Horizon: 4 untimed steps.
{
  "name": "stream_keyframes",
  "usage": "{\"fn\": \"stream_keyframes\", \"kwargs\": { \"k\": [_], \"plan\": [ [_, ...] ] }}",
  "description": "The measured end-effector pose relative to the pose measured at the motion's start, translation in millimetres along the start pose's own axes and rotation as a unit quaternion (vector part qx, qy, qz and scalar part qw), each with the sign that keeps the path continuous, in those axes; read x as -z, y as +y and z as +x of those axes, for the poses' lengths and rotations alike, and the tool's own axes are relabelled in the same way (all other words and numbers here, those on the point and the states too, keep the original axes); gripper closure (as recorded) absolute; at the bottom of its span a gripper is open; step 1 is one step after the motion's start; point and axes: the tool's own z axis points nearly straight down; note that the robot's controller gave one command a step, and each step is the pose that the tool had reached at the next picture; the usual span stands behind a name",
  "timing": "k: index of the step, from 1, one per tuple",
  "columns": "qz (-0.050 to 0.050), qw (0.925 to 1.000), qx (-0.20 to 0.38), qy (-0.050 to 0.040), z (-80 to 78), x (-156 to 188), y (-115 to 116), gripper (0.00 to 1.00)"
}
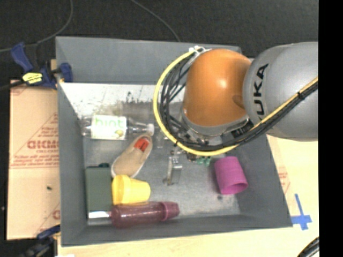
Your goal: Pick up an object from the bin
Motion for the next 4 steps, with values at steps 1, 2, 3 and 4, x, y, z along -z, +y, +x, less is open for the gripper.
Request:
{"fn": "stream_keyframes", "kwargs": {
  "k": [1, 2, 3, 4],
  "plan": [
    [-0.001, 1.0000, -0.002, -0.0039, -1.3, 5, 0, 0.00],
    [0.001, 0.9745, 0.224, -0.0071, -61.7, -87, 4, 0.00],
    [-0.001, 0.9880, 0.154, -0.0056, -97.8, -81, 36, 0.00],
    [0.002, 0.9448, 0.327, -0.0084, -106.4, -98, 30, 0.00]
  ]
}}
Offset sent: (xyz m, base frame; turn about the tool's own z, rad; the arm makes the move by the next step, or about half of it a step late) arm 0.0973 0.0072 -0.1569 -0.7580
